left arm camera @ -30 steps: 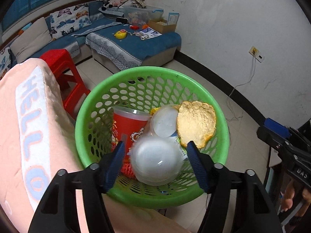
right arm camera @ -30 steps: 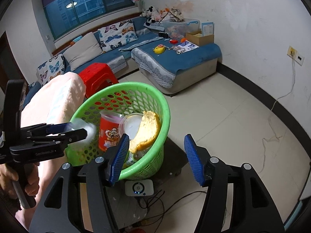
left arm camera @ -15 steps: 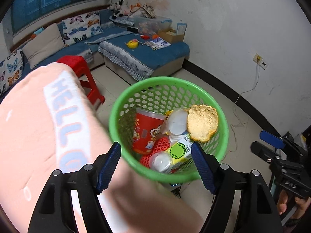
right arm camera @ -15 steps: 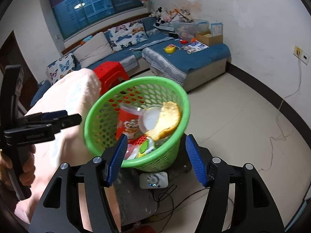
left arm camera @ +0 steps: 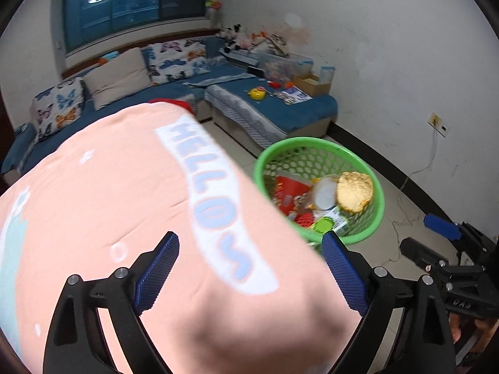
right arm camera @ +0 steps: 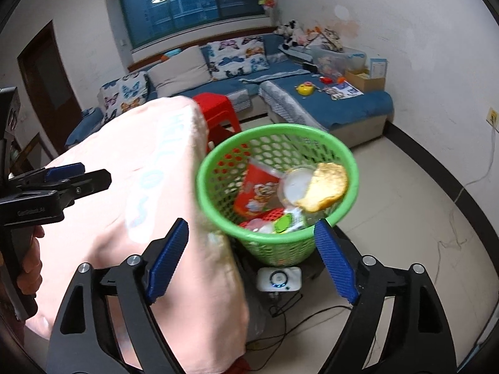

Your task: Collect trash

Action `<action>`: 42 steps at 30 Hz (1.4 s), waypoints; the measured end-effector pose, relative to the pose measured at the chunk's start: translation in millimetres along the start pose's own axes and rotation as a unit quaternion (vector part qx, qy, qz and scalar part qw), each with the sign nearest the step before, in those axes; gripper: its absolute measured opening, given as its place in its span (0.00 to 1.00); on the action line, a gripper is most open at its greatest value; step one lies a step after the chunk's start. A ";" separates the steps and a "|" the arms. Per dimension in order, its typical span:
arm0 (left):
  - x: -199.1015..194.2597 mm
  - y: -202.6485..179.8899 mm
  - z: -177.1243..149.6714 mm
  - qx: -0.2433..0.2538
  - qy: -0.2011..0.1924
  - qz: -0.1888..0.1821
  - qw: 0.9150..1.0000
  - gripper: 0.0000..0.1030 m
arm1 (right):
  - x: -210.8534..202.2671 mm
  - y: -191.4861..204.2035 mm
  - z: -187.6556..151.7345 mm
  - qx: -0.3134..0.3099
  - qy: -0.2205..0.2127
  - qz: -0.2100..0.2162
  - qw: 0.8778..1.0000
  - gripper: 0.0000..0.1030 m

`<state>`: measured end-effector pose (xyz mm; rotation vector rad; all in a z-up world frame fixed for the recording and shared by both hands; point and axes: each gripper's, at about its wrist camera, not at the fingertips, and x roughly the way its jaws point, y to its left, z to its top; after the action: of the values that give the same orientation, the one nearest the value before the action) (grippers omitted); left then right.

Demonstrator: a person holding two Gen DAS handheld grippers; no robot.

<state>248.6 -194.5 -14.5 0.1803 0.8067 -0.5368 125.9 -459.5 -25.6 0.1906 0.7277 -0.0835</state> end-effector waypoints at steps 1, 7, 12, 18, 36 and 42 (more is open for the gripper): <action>-5.2 4.4 -3.8 -0.004 -0.002 0.005 1.000 0.88 | -1.7 4.8 -0.5 -0.001 0.000 0.002 1.000 0.82; -40.0 41.3 -32.6 -0.033 -0.013 0.036 0.999 0.90 | -10.3 33.9 -6.6 -0.009 -0.001 0.013 1.000 0.86; -61.3 60.8 -49.6 -0.054 -0.022 0.050 0.997 0.91 | -20.5 48.8 -9.5 -0.005 -0.007 0.024 1.000 0.88; -88.5 71.1 -64.9 -0.065 -0.044 0.068 0.995 0.92 | -32.1 66.4 -14.1 -0.005 -0.019 0.038 0.999 0.89; -116.7 88.4 -94.3 -0.089 -0.066 0.099 0.989 0.93 | -49.9 102.2 -26.4 -0.045 -0.042 0.043 0.997 0.93; -121.6 88.2 -97.7 -0.095 -0.073 0.111 0.987 0.93 | -55.2 104.4 -27.4 -0.048 -0.049 0.039 0.997 0.93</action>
<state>163.4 -37.9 2.8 0.0524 0.6796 -0.2584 81.7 -351.2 6.3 0.1228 0.6236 0.0170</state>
